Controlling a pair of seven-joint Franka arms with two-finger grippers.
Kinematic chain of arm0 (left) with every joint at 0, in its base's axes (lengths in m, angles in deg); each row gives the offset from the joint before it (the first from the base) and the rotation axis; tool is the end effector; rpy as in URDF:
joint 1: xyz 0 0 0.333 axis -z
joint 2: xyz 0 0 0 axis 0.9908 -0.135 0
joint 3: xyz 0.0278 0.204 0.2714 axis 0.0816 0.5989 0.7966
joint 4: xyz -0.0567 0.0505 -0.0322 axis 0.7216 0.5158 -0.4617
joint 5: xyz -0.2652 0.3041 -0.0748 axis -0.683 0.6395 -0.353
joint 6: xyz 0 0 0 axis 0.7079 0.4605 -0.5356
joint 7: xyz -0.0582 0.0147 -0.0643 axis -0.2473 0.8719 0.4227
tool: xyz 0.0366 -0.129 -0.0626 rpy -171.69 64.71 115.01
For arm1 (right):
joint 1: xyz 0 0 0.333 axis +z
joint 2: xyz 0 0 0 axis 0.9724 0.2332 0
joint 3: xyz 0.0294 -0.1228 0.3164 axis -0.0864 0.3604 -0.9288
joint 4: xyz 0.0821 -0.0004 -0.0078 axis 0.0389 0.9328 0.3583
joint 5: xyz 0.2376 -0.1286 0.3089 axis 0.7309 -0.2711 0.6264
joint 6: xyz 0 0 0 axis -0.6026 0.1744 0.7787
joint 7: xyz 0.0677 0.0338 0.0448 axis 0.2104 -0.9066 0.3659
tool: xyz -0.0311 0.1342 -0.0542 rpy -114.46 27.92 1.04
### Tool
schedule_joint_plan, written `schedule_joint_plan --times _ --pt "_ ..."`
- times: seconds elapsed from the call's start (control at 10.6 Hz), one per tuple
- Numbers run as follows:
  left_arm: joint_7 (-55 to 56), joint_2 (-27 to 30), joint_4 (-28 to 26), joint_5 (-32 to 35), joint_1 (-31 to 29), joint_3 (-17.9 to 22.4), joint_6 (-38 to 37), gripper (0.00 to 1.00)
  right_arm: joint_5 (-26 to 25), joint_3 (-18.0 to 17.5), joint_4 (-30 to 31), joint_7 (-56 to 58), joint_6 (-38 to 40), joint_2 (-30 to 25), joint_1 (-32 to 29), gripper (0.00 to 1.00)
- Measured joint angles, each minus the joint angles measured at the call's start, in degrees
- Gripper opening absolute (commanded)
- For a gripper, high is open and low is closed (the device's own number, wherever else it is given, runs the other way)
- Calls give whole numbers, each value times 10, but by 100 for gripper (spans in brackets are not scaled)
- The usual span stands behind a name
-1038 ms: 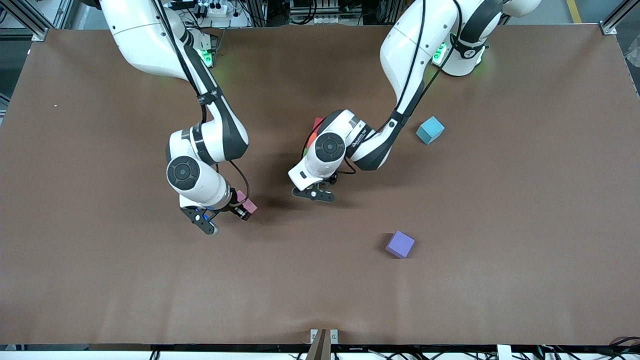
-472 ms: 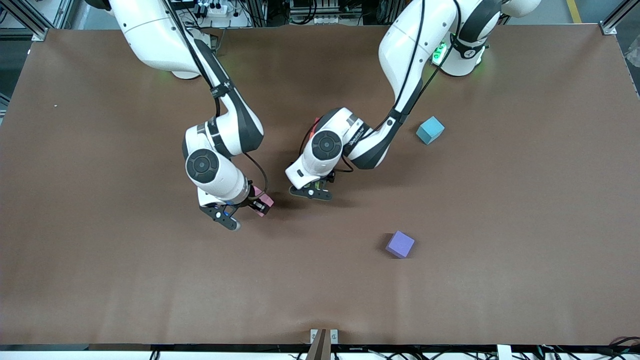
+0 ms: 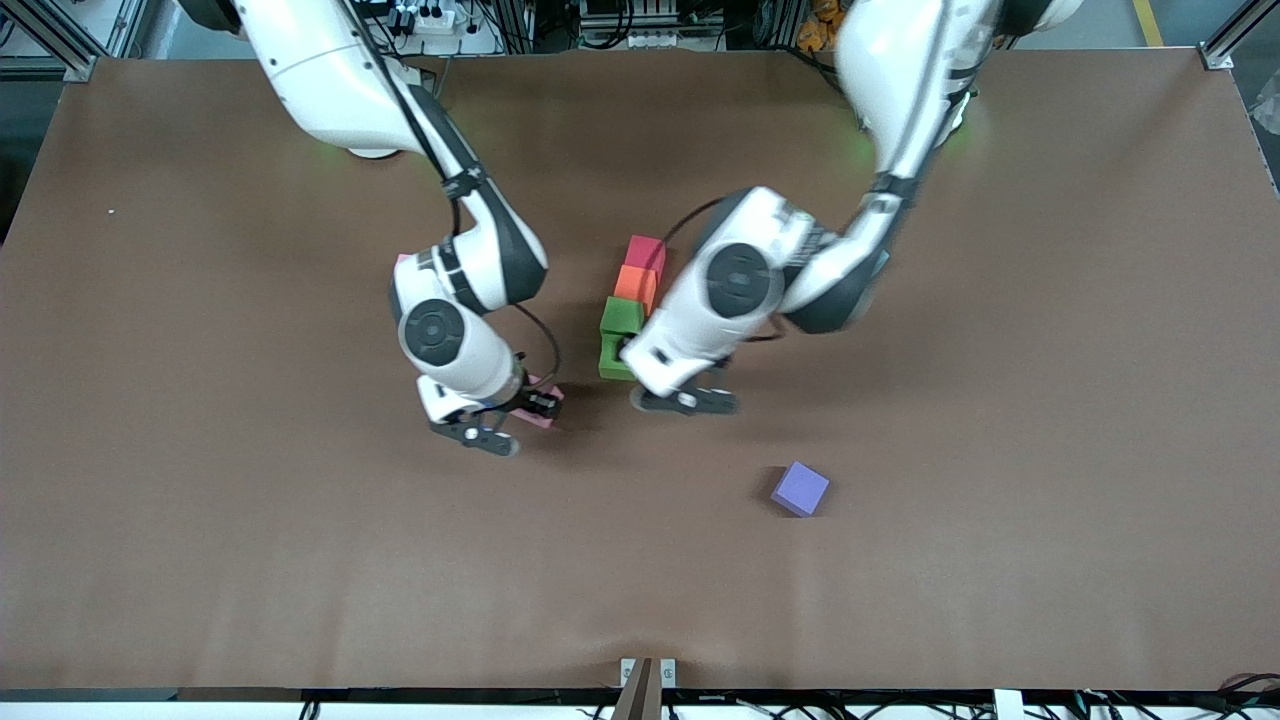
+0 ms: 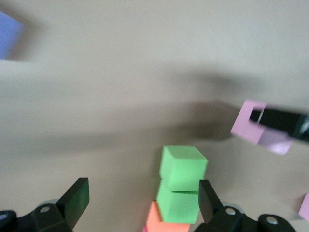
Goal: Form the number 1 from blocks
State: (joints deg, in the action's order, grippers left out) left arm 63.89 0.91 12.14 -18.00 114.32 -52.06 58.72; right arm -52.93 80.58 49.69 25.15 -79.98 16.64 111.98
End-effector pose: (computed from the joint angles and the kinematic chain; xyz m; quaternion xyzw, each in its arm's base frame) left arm 0.6238 -0.4454 0.3464 0.9932 0.0222 -0.0472 0.1044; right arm 0.6203 0.3812 0.2081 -0.9900 0.1304 0.0211 0.0495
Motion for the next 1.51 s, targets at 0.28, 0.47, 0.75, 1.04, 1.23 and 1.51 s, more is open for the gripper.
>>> schedule_joint_plan --times 0.28,0.47,0.75,1.04,1.23,1.51 --pt "-80 57 -5 19 -111 2 -51 100 0 -2 -71 23 -4 55 56 0" --pt "-160 73 -11 24 -153 9 -59 100 0 -2 -108 29 -4 85 75 0" --pt "-186 75 -17 24 -162 13 -77 100 0 -1 -120 41 -3 100 78 0" --pt "-186 104 -12 25 -189 16 -123 100 -1 0 -121 43 1 100 78 73" --pt "-187 164 -7 29 -236 18 -188 100 -1 0 -121 42 3 101 80 100" --pt "-189 266 -16 85 -276 14 -275 100 -1 0 -126 40 3 100 83 100"
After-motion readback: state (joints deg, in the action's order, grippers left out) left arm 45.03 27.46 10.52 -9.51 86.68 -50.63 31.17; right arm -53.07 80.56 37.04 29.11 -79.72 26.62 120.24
